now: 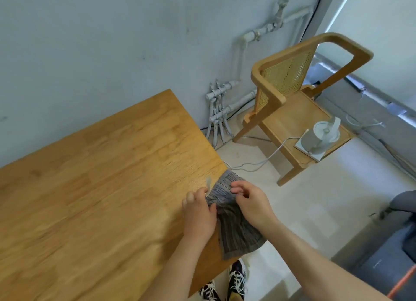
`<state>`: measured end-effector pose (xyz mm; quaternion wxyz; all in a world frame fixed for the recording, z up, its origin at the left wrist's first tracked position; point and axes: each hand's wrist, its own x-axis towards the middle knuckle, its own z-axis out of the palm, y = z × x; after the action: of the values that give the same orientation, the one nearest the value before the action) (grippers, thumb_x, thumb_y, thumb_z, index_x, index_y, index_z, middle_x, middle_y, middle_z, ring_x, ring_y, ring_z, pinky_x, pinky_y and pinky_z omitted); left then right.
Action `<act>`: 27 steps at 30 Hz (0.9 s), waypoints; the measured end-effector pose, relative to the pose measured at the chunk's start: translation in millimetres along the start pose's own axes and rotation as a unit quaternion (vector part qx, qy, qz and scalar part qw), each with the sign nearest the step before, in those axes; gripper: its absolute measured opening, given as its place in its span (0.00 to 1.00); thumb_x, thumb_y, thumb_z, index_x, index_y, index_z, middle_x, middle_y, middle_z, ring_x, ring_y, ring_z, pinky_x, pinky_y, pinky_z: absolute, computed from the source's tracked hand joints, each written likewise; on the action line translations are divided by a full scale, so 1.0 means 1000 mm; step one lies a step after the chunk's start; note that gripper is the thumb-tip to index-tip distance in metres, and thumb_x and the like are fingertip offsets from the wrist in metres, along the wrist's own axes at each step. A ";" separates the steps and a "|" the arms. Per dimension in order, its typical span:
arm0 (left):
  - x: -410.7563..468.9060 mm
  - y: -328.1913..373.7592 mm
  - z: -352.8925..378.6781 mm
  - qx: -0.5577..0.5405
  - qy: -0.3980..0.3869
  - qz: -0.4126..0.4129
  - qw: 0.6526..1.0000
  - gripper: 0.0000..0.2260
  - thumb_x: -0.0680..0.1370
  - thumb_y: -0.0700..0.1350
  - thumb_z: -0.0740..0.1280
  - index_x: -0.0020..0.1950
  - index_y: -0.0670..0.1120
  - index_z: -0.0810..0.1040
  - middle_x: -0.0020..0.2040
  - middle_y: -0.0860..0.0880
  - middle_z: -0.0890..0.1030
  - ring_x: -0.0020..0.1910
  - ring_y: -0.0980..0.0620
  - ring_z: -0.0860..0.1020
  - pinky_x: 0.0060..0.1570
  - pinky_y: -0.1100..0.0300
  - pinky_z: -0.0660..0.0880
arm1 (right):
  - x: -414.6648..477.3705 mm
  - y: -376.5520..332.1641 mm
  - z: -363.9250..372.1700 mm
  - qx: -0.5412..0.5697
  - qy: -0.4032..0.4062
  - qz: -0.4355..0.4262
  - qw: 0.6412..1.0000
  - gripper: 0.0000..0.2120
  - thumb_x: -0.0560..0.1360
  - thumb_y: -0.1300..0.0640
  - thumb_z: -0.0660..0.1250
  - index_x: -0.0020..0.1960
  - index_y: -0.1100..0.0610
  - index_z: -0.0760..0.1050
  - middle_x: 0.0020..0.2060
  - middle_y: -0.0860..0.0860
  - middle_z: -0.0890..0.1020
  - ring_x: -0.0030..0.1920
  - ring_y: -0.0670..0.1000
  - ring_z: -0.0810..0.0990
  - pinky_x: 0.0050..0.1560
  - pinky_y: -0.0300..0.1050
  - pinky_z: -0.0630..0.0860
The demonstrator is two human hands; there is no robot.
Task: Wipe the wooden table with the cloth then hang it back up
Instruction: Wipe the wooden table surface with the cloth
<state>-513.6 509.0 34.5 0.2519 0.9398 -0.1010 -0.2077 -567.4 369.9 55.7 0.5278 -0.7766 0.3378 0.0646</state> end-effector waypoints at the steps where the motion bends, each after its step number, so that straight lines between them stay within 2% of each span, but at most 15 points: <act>1: -0.002 -0.004 -0.002 0.006 -0.005 0.007 1.000 0.15 0.78 0.48 0.65 0.64 0.49 0.72 0.59 0.48 0.71 0.61 0.47 0.67 0.59 0.57 0.66 | -0.004 -0.001 0.000 -0.050 -0.008 -0.020 0.999 0.18 0.76 0.63 0.60 0.62 0.49 0.75 0.55 0.44 0.80 0.59 0.47 0.76 0.59 0.41 0.72; 4: -0.001 -0.019 -0.020 0.024 -0.028 0.017 0.999 0.08 0.75 0.43 0.68 0.54 0.51 0.77 0.51 0.52 0.71 0.59 0.49 0.67 0.55 0.57 0.66 | -0.010 -0.009 0.003 -0.240 -0.029 -0.097 0.965 0.30 0.73 0.64 0.56 0.70 0.41 0.64 0.67 0.42 0.71 0.70 0.48 0.66 0.67 0.57 0.62; 7: -0.002 -0.029 -0.052 -0.010 -0.107 0.046 0.993 0.08 0.70 0.43 0.69 0.43 0.56 0.75 0.48 0.56 0.73 0.53 0.53 0.69 0.51 0.54 0.69 | -0.002 -0.042 0.017 -0.352 -0.165 -0.184 0.903 0.37 0.71 0.72 0.54 0.71 0.39 0.59 0.75 0.41 0.58 0.77 0.47 0.50 0.68 0.65 0.52; 9: -0.002 -0.031 -0.076 -0.096 -0.209 0.046 0.972 0.09 0.69 0.41 0.69 0.41 0.55 0.73 0.47 0.50 0.77 0.46 0.50 0.74 0.45 0.54 0.72 | 0.008 -0.068 0.030 -0.354 -0.295 -0.167 0.871 0.32 0.71 0.73 0.54 0.64 0.43 0.68 0.72 0.47 0.66 0.74 0.52 0.60 0.65 0.64 0.59; 11: -0.001 -0.037 -0.097 -0.115 -0.283 0.059 0.950 0.09 0.71 0.41 0.69 0.44 0.55 0.73 0.49 0.47 0.77 0.44 0.50 0.74 0.42 0.55 0.70 | 0.020 -0.090 0.037 -0.372 -0.378 -0.144 0.836 0.19 0.71 0.71 0.56 0.50 0.50 0.74 0.52 0.51 0.79 0.52 0.55 0.75 0.47 0.50 0.70; 13: 0.001 -0.047 -0.115 -0.135 -0.320 0.059 0.936 0.10 0.73 0.41 0.68 0.48 0.56 0.74 0.49 0.46 0.77 0.45 0.51 0.74 0.44 0.55 0.70 | 0.029 -0.107 0.037 -0.422 -0.415 -0.121 0.797 0.12 0.72 0.68 0.61 0.42 0.51 0.74 0.39 0.50 0.76 0.38 0.52 0.72 0.35 0.46 0.65; 15: 0.004 -0.055 -0.131 -0.159 -0.341 0.027 0.926 0.13 0.75 0.41 0.68 0.53 0.59 0.75 0.55 0.49 0.77 0.53 0.52 0.76 0.51 0.54 0.76 | 0.033 -0.119 0.035 -0.486 -0.434 -0.103 0.751 0.09 0.72 0.63 0.64 0.49 0.53 0.78 0.45 0.51 0.80 0.43 0.53 0.75 0.38 0.46 0.68; 17: 0.009 -0.062 -0.145 -0.127 -0.342 0.004 0.931 0.16 0.77 0.41 0.67 0.60 0.58 0.74 0.65 0.54 0.72 0.63 0.54 0.71 0.58 0.56 0.73 | 0.038 -0.127 0.031 -0.584 -0.400 -0.085 0.701 0.18 0.74 0.59 0.66 0.64 0.53 0.74 0.57 0.50 0.77 0.58 0.56 0.75 0.51 0.49 0.69; 18: 0.013 -0.066 -0.149 -0.076 -0.318 0.004 0.945 0.18 0.77 0.41 0.67 0.63 0.57 0.72 0.67 0.55 0.70 0.65 0.55 0.69 0.60 0.58 0.70 | 0.043 -0.128 0.028 -0.624 -0.367 -0.090 0.684 0.19 0.75 0.57 0.66 0.66 0.52 0.72 0.56 0.51 0.76 0.60 0.56 0.74 0.56 0.51 0.68; 19: 0.017 -0.070 -0.153 -0.030 -0.277 0.005 0.960 0.19 0.77 0.41 0.68 0.65 0.56 0.72 0.68 0.54 0.69 0.66 0.54 0.68 0.62 0.58 0.68 | 0.048 -0.129 0.024 -0.639 -0.334 -0.106 0.685 0.17 0.75 0.56 0.66 0.63 0.52 0.73 0.52 0.51 0.77 0.57 0.57 0.75 0.56 0.52 0.68; 20: 0.022 -0.074 -0.157 -0.004 -0.229 0.000 0.973 0.19 0.76 0.42 0.70 0.65 0.55 0.72 0.69 0.53 0.70 0.66 0.53 0.69 0.63 0.57 0.68 | 0.056 -0.129 0.020 -0.621 -0.298 -0.130 0.713 0.12 0.74 0.56 0.67 0.58 0.53 0.76 0.47 0.51 0.79 0.52 0.57 0.77 0.53 0.51 0.71; 22: 0.028 -0.085 -0.160 -0.011 -0.142 -0.031 0.989 0.17 0.74 0.44 0.72 0.61 0.55 0.75 0.66 0.51 0.74 0.63 0.50 0.74 0.61 0.55 0.71 | 0.070 -0.125 0.012 -0.529 -0.238 -0.166 0.798 0.03 0.72 0.57 0.69 0.43 0.53 0.76 0.38 0.52 0.79 0.42 0.56 0.78 0.42 0.46 0.75; 23: 0.031 -0.090 -0.160 -0.022 -0.104 -0.044 0.993 0.15 0.73 0.44 0.73 0.58 0.53 0.76 0.63 0.50 0.76 0.59 0.50 0.76 0.57 0.55 0.73 | 0.073 -0.124 0.010 -0.480 -0.214 -0.171 0.834 0.06 0.71 0.57 0.71 0.40 0.52 0.74 0.36 0.51 0.78 0.41 0.55 0.77 0.40 0.45 0.73; 25: 0.032 -0.099 -0.158 -0.052 -0.029 -0.051 0.997 0.09 0.73 0.43 0.73 0.50 0.51 0.76 0.53 0.50 0.81 0.48 0.54 0.78 0.47 0.59 0.75 | 0.075 -0.120 0.009 -0.415 -0.160 -0.190 0.875 0.08 0.71 0.57 0.73 0.43 0.52 0.72 0.39 0.51 0.78 0.43 0.55 0.76 0.41 0.46 0.72; 27: 0.025 -0.100 -0.158 -0.097 0.050 -0.005 0.994 0.09 0.73 0.36 0.70 0.41 0.49 0.74 0.41 0.53 0.79 0.38 0.63 0.74 0.35 0.69 0.69 | 0.072 -0.117 0.007 -0.359 -0.117 -0.200 0.904 0.10 0.71 0.58 0.73 0.45 0.53 0.71 0.40 0.52 0.78 0.43 0.56 0.77 0.41 0.47 0.72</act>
<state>-413.2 655.4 98.8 0.3457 0.9205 -0.0625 -0.1711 -440.9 368.2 110.3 0.2512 -0.9515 0.0651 0.1651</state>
